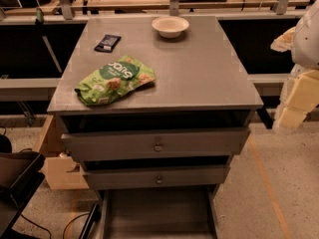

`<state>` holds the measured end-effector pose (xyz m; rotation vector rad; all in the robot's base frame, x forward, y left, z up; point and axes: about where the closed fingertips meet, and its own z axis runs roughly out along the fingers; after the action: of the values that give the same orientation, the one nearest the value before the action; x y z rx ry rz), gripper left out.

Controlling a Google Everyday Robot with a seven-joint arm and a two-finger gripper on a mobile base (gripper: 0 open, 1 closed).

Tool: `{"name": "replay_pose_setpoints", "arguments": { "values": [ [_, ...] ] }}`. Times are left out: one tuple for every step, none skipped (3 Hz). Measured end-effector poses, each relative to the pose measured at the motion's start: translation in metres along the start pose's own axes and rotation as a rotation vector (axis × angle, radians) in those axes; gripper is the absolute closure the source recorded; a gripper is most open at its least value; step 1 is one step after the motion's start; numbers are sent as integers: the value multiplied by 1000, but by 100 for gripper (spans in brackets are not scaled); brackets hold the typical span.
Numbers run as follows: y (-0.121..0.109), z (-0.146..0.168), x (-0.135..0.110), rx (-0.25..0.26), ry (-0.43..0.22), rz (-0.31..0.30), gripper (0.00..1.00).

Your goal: Place green rice chip bag into bottom drawer

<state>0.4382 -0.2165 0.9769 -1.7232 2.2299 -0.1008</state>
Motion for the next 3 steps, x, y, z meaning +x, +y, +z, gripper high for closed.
{"name": "replay_pose_setpoints", "arguments": {
  "values": [
    [0, 0, 0, 0, 0, 0, 0],
    [-21, 6, -40, 46, -82, -109, 0],
    [-43, 13, -106, 117, -198, -321, 0]
  ]
}}
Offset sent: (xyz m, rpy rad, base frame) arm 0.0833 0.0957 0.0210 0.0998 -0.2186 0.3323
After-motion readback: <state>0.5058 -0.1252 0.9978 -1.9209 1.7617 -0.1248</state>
